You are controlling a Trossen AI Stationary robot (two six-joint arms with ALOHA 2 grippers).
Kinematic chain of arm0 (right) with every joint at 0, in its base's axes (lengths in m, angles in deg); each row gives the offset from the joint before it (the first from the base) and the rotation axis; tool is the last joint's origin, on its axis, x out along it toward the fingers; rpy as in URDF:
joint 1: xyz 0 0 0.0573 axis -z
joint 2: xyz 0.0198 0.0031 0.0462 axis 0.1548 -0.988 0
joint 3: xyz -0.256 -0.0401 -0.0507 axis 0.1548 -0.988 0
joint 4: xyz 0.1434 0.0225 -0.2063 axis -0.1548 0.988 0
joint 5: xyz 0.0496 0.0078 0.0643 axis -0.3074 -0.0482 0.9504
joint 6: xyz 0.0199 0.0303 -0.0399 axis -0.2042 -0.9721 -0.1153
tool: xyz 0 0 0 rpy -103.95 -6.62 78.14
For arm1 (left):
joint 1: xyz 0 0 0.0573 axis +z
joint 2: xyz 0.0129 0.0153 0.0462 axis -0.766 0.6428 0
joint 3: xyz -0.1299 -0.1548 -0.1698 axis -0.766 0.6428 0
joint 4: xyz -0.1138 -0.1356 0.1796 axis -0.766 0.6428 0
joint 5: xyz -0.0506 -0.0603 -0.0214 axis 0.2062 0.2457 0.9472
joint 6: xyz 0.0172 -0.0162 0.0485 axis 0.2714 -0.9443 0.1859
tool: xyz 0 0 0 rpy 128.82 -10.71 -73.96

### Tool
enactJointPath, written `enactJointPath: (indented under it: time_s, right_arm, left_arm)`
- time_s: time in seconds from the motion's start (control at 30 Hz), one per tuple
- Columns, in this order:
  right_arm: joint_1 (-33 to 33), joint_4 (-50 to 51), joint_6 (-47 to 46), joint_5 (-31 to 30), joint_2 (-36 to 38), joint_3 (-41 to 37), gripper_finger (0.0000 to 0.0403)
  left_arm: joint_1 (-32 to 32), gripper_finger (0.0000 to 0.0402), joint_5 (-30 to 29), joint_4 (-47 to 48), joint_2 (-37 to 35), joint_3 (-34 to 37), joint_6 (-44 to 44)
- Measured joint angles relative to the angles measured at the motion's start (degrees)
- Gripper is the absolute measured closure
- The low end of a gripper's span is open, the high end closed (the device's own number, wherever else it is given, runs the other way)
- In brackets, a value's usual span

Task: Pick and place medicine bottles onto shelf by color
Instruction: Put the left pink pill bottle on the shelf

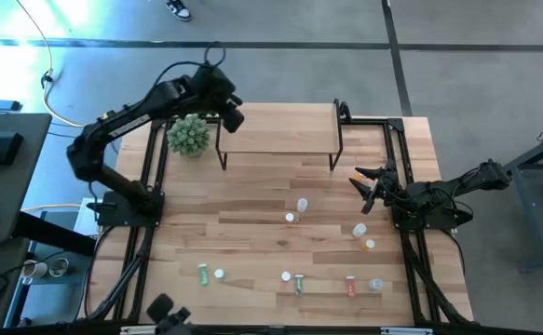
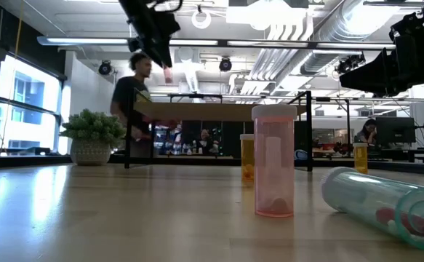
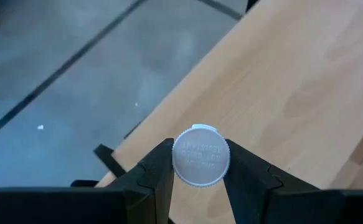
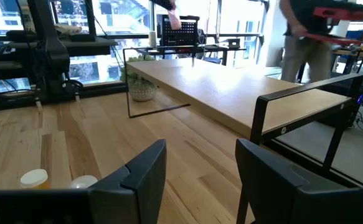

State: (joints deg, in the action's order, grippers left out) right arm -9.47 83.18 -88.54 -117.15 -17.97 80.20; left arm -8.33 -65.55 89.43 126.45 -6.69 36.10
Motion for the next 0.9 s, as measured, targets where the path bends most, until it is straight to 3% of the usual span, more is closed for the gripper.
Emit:
enactJointPath:
  time_s: [0.43, 0.9]
  right_arm:
    - [0.0, 0.0, 0.0, 0.0, 0.0, 0.0, 0.0219]
    - [0.0, 0.0, 0.0, 0.0, 0.0, 0.0, 0.0219]
  left_arm:
    - [0.5, 0.0291, -2.9, 6.8, 11.9, -7.0, 3.3]
    - [5.8, 0.0291, 2.3, 9.7, 14.8, -8.8, 1.7]
